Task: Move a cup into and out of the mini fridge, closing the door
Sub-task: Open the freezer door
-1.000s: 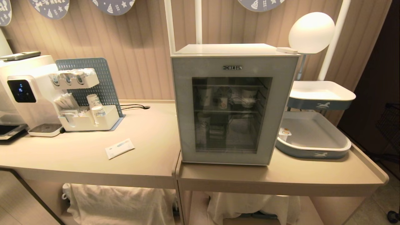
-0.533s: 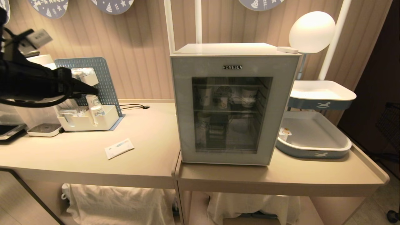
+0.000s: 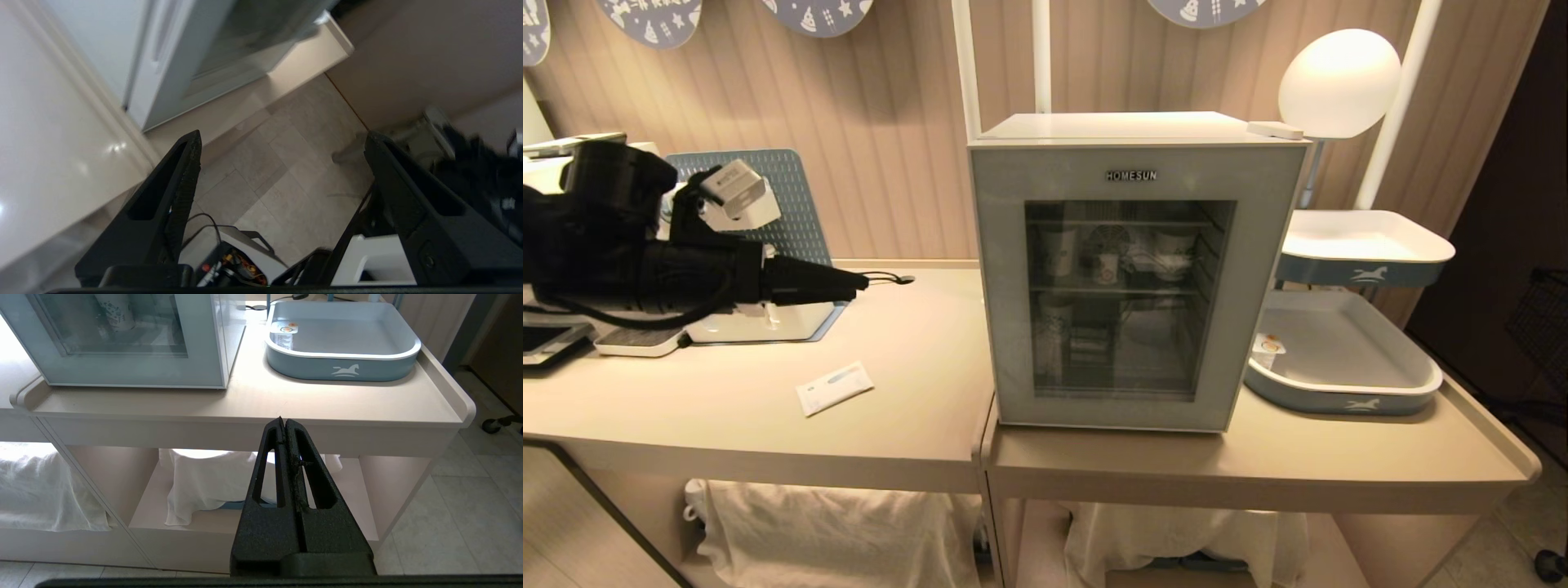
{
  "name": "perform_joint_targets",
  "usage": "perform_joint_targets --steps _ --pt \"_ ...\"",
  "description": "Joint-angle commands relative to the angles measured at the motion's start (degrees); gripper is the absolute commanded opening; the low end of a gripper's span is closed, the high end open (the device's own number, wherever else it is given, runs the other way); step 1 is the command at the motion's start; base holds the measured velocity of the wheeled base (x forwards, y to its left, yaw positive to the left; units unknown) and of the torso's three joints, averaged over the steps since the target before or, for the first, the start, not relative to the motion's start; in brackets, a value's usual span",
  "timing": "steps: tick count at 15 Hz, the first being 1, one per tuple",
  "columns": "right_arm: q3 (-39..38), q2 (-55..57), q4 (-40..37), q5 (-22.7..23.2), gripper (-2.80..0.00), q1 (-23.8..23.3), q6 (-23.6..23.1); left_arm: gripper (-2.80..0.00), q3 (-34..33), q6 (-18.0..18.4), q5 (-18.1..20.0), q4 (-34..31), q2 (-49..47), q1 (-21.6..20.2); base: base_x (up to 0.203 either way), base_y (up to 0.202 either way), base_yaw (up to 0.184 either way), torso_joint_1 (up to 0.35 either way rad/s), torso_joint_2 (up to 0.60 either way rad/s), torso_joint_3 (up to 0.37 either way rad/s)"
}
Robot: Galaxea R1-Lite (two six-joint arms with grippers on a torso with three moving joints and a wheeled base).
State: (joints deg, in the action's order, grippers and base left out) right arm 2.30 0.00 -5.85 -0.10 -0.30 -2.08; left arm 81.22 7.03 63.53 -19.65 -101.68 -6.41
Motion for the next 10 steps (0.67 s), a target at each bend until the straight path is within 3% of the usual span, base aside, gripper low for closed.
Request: perform_joint_targets --steps 1,3,4,8,10 --pt "-0.02 0.09 0.02 0.01 -2.8 -0.05 -0.11 0.0 -6.72 5.25 6.12 7.58 -1.12 -0.15 0.0 0.0 0.0 0.0 0.0 0.0" --pt "-0.02 0.09 0.05 0.01 -2.8 0.04 -0.11 0.0 -12.38 10.77 12.97 18.59 -4.8 -0.02 0.0 0.0 0.0 0.0 0.0 0.0" --pt "-0.02 0.09 0.05 0.01 -2.8 0.0 -0.11 0.0 -13.99 12.88 14.21 23.27 -7.1 0.46 0.0 0.0 0.0 0.0 0.0 0.0" --pt "-0.59 0.09 2.18 0.04 -2.8 0.02 -0.75 0.0 -16.82 17.38 14.0 35.78 -13.0 4.48 0.0 0.0 0.0 0.0 0.0 0.0" --pt "-0.99 0.09 3.56 0.1 -2.8 0.0 -0.99 0.0 -16.75 17.14 12.09 41.15 -15.67 6.42 0.0 0.0 0.0 0.0 0.0 0.0"
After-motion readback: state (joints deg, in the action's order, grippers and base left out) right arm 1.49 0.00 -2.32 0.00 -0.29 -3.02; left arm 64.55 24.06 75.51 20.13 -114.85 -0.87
